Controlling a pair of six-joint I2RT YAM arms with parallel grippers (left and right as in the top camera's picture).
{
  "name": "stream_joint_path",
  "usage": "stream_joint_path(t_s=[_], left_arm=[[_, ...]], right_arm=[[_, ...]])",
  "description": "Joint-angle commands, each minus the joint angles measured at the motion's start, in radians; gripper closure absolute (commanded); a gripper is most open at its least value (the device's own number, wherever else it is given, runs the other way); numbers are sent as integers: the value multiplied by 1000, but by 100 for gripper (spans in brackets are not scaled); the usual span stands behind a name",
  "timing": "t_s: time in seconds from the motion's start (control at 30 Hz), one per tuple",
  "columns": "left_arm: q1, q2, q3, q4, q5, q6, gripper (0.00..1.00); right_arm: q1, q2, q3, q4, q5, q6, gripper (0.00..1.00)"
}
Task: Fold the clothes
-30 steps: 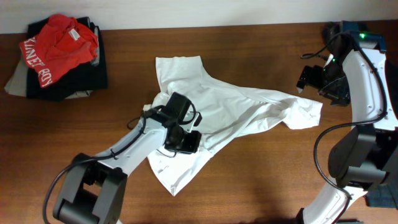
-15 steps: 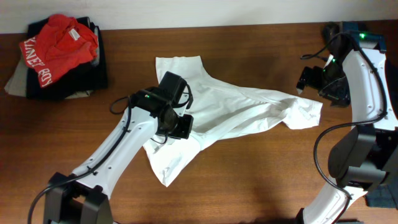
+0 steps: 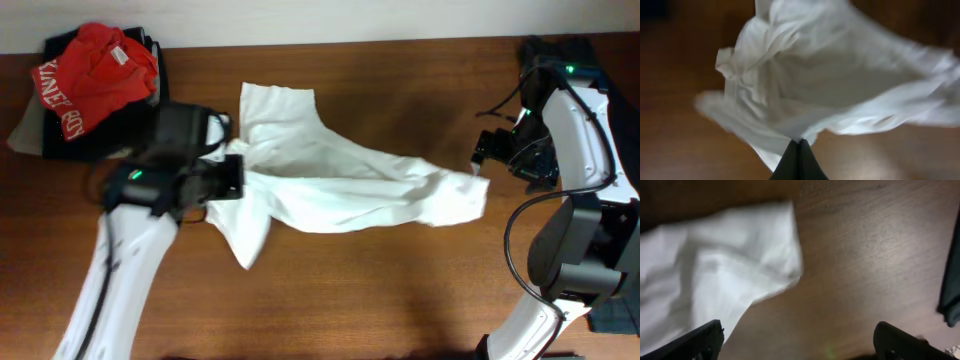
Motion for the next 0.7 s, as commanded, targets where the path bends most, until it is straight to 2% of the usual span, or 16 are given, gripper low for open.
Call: stream_joint_path(t_s=[0.0,0.17,0.23,0.27,0.37,0.57,0.67], left_arm=[[15,-137,38,3,-27,19,99],[14,-236,38,-14,0,19,99],[14,-265,38,-5,-13,19,99],[14,-267,38,-5,-29,19,99],[14,-247,38,-18,-57,20,99],[14,-176,38,-34,-57,19,99],[14,-174,39,-32,-58,20,99]], right_arm=[[0,-4,-13,18,-71,-7,1],[5,-4,-13,37,-202,-40,1],[21,-4,-13,66,-327,-160,1],[43,-5,-13,90,-434,-265,1],[106,-5,-13,137,-557,-425,1],[341,0,-13,234,-565,-664,1],[443,8,-13,266,-565,-718,1]])
